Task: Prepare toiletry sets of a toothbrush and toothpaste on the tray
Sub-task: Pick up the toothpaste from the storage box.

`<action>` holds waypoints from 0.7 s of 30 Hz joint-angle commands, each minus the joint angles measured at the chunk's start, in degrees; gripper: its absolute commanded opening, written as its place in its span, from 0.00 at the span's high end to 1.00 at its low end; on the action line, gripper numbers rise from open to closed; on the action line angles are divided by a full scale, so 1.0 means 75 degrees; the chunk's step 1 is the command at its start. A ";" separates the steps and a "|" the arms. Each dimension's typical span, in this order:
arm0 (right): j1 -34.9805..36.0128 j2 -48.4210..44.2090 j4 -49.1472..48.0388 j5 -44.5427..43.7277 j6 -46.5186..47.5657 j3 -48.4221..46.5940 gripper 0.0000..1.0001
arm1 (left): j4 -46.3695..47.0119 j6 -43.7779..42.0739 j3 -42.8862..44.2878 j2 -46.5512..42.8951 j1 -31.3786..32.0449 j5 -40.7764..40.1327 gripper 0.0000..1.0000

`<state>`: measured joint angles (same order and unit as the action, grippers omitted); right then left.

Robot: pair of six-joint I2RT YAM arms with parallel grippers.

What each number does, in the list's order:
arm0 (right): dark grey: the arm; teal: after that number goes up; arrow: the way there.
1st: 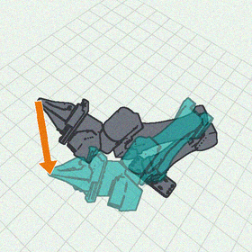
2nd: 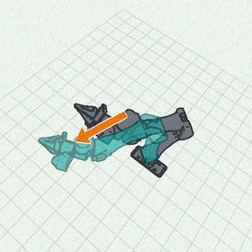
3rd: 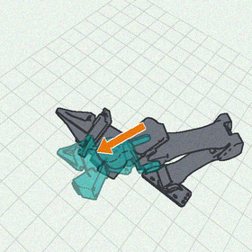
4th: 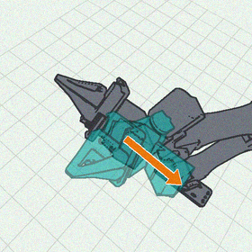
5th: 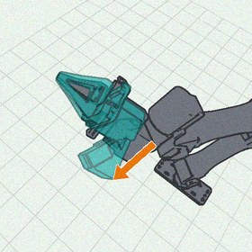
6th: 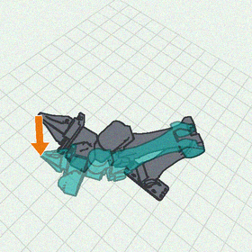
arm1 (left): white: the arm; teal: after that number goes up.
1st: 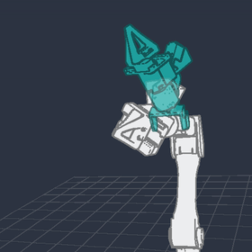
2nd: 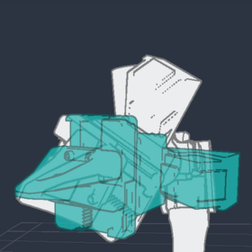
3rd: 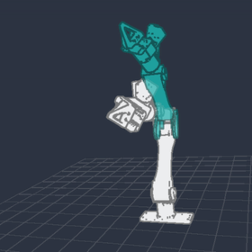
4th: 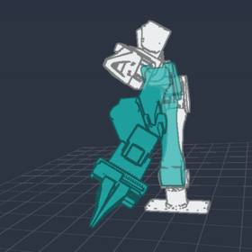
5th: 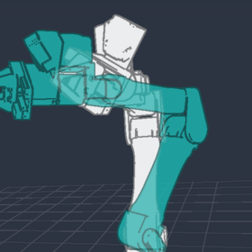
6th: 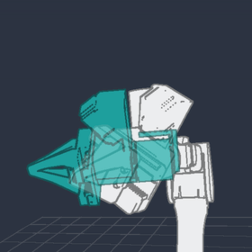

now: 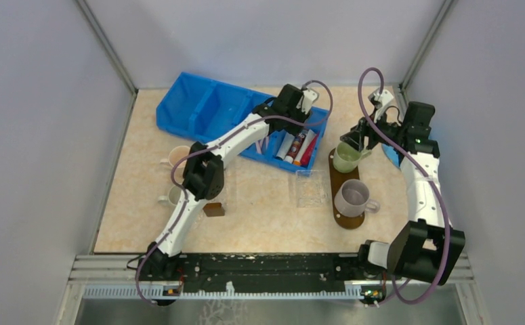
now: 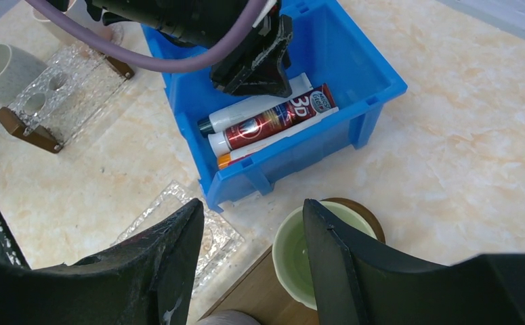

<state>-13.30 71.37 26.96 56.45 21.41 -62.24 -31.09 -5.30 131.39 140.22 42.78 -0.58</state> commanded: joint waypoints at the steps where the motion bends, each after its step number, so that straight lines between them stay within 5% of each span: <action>1: -0.0078 -0.0024 -0.0319 0.0038 -0.0030 0.0025 0.44 | -0.0323 0.0142 0.0335 0.0255 0.0084 0.0187 0.53; 21: -0.0077 -0.0024 -0.0339 0.0133 -0.0030 0.0060 0.44 | -0.0616 0.0174 0.0597 0.0811 0.0147 -0.0394 0.51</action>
<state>-13.30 71.37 26.24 56.45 21.39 -62.24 -34.00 -3.81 133.47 145.49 43.68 -0.45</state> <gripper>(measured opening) 0.562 0.492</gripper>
